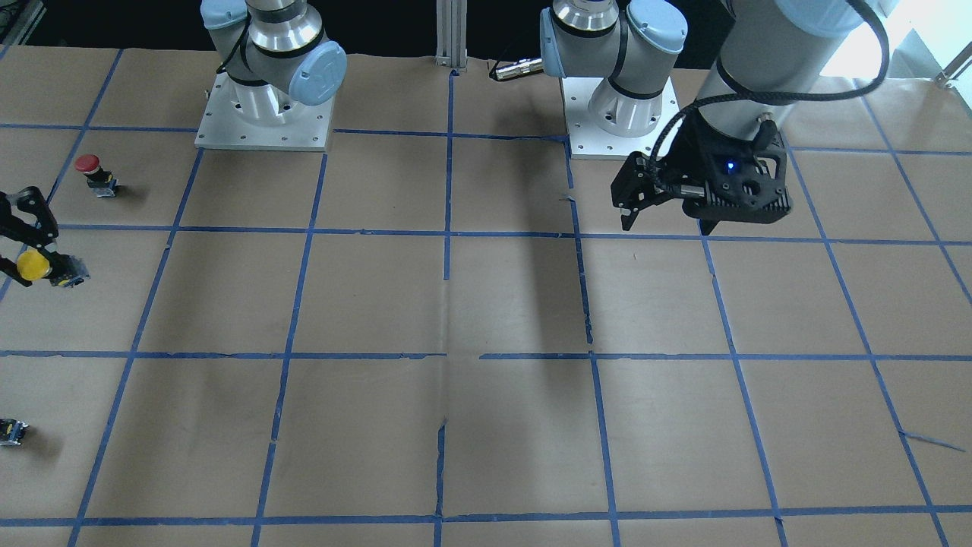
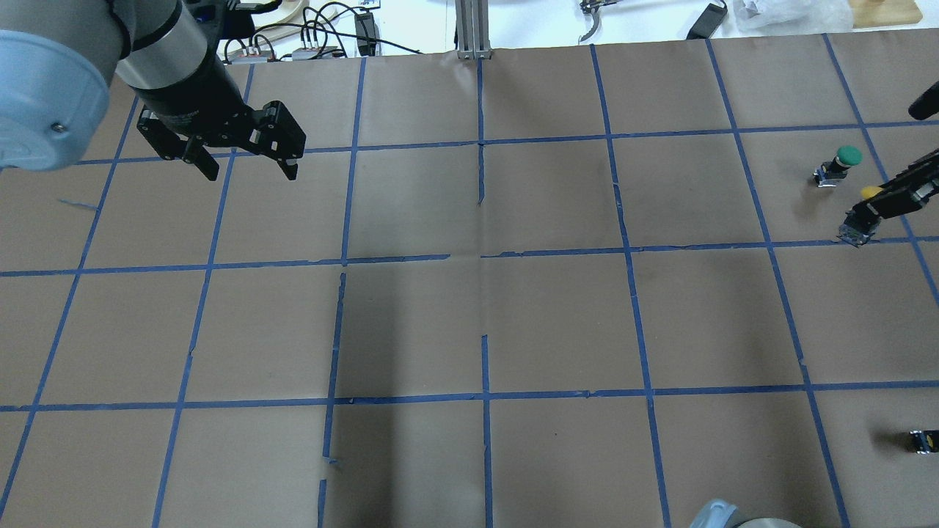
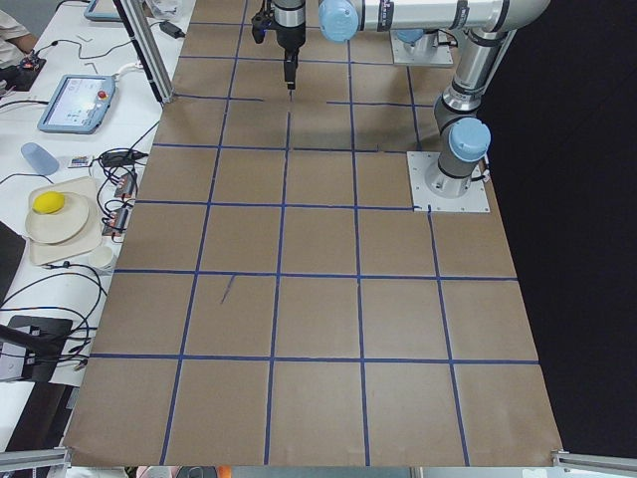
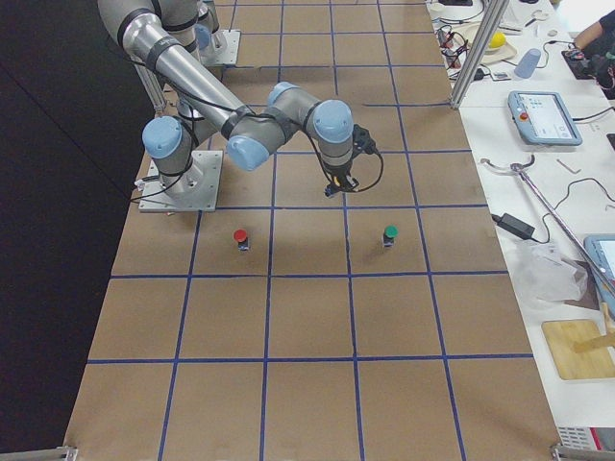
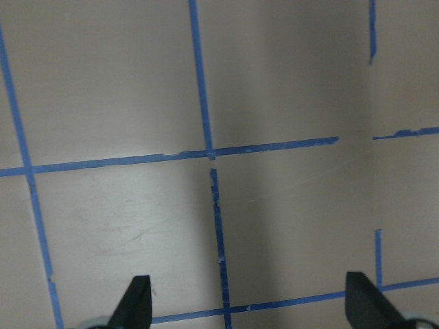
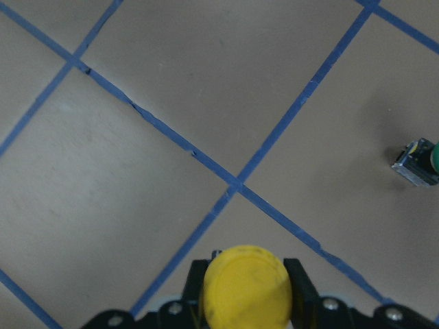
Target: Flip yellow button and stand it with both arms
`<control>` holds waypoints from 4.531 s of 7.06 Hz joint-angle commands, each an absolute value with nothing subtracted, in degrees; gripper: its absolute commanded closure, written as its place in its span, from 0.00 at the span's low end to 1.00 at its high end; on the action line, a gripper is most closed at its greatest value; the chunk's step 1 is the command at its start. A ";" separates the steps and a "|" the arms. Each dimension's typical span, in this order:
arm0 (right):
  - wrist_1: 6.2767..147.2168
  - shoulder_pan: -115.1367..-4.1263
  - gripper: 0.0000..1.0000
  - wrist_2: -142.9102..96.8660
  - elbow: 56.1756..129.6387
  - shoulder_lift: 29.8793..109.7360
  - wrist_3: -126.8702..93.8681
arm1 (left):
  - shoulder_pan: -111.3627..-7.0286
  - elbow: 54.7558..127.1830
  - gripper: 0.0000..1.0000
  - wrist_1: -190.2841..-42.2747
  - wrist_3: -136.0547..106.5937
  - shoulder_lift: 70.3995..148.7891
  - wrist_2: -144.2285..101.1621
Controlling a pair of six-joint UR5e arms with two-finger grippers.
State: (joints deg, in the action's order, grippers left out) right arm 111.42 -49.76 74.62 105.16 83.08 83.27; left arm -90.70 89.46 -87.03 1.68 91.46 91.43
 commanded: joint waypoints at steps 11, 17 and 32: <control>121.74 -36.65 0.90 62.22 115.31 74.44 121.29 | -87.10 89.47 0.01 -85.17 2.29 90.35 89.30; 121.20 -35.15 0.00 62.49 114.97 74.71 111.84 | -87.19 88.77 0.01 -85.17 2.11 90.96 89.30; 86.22 -88.06 0.00 90.05 94.11 93.77 -9.92 | -87.19 88.59 0.01 -85.78 1.67 90.79 89.38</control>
State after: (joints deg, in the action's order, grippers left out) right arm 86.25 -86.36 86.44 92.16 93.22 -7.85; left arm -87.19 88.67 -85.82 1.67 91.00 89.36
